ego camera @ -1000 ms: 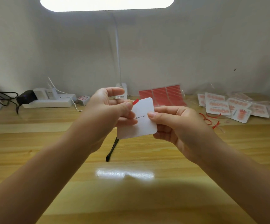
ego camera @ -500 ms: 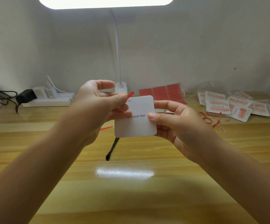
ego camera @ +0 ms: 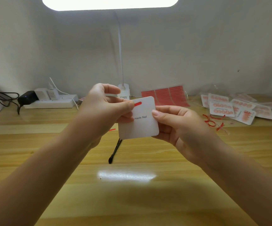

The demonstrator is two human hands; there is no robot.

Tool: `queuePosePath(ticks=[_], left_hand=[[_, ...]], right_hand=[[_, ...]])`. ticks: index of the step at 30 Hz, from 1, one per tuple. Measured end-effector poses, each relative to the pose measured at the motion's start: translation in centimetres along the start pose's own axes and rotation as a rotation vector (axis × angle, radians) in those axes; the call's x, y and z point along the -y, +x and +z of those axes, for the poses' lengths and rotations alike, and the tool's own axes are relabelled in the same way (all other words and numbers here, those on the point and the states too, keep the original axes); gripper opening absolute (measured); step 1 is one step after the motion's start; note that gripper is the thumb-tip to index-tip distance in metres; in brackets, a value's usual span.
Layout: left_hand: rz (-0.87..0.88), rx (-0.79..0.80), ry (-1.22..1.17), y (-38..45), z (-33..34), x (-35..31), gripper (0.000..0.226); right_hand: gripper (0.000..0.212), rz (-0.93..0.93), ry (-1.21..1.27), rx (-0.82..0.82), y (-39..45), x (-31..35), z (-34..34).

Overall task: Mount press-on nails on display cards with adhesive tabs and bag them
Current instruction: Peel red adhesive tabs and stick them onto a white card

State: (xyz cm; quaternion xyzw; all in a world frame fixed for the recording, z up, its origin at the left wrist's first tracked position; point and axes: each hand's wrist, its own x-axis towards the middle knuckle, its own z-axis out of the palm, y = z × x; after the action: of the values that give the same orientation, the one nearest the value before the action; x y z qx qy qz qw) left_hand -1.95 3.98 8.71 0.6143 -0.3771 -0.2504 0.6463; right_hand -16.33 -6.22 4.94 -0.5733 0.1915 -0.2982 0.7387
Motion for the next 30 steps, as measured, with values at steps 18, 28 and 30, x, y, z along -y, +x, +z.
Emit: queuePosePath(ticks=[18,28,30], left_hand=[[0.019,-0.071,-0.005,0.5,-1.4,-1.7,0.032],[0.012,0.052,0.220,0.1,-1.2,-1.2,0.036],[0.031,0.077,0.245,-0.2,-1.1,-1.2,0.036]], right_hand=[[0.020,0.020,0.090,0.045,1.0,0.9,1.4],[0.019,-0.012,0.036,0.075,0.1,0.1,1.0],[0.019,-0.033,-0.007,0.079,0.0,-0.1,1.2]])
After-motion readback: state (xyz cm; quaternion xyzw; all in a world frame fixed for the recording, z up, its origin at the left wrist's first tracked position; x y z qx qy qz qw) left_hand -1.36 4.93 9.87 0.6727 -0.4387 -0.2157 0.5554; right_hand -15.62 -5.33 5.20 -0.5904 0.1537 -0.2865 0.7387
